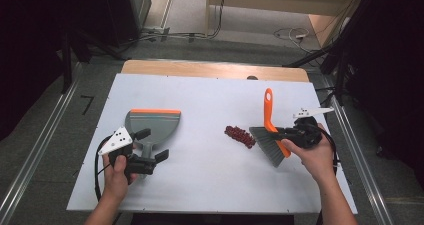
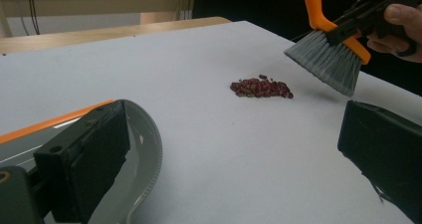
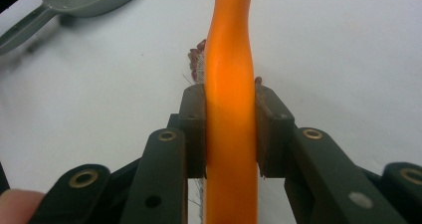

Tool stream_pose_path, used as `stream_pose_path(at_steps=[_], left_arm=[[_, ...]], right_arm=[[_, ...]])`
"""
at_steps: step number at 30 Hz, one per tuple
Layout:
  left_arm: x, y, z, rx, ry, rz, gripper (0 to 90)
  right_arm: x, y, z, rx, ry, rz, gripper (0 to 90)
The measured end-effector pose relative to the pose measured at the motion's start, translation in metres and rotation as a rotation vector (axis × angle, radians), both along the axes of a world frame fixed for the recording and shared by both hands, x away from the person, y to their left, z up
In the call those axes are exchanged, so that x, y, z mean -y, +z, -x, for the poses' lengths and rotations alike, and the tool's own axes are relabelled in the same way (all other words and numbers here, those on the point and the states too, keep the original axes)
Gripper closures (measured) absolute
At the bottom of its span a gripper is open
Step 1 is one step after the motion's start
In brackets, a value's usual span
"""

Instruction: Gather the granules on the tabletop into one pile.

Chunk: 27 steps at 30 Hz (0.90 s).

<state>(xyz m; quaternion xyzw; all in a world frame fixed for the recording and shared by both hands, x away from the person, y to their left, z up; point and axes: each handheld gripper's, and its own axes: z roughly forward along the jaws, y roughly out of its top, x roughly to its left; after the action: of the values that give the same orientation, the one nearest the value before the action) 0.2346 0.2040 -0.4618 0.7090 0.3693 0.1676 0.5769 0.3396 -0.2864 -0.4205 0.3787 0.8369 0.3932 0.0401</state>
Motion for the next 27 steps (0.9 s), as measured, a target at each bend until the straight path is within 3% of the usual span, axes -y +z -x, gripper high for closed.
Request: stream_pose_path(at_steps=[12,27], left_arm=[[-0.003,0.0,0.0,0.008,0.004,0.002,0.5],[-0.006,-0.001,0.0,0.017,0.019,-0.01,0.5]], right_arm=[[0.043,-0.007,0.021,-0.003,-0.069,-0.054,68.7],[0.073,-0.021,0.02,-0.016,-0.119,-0.087,68.7]])
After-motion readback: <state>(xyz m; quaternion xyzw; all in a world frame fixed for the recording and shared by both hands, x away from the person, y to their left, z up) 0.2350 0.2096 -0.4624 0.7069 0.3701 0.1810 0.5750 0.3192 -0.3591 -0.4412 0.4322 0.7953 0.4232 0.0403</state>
